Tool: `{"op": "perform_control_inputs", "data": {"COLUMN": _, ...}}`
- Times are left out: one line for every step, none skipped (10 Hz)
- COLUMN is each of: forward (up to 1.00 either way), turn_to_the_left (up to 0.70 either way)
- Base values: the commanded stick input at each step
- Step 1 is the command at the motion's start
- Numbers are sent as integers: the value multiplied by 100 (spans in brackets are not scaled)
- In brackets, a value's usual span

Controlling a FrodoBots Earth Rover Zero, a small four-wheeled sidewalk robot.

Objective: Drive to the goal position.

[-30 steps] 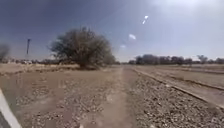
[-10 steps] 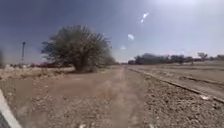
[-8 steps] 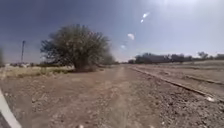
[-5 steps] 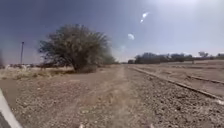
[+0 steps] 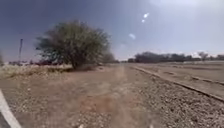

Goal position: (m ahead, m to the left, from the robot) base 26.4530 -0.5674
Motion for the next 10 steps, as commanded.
{"op": "perform_control_inputs", "data": {"forward": 70, "turn_to_the_left": 0}}
{"op": "perform_control_inputs", "data": {"forward": 70, "turn_to_the_left": 0}}
{"op": "perform_control_inputs", "data": {"forward": 70, "turn_to_the_left": 0}}
{"op": "perform_control_inputs", "data": {"forward": 70, "turn_to_the_left": 0}}
{"op": "perform_control_inputs", "data": {"forward": 70, "turn_to_the_left": 0}}
{"op": "perform_control_inputs", "data": {"forward": 70, "turn_to_the_left": 0}}
{"op": "perform_control_inputs", "data": {"forward": 70, "turn_to_the_left": 0}}
{"op": "perform_control_inputs", "data": {"forward": 70, "turn_to_the_left": 0}}
{"op": "perform_control_inputs", "data": {"forward": 70, "turn_to_the_left": 0}}
{"op": "perform_control_inputs", "data": {"forward": 70, "turn_to_the_left": 0}}
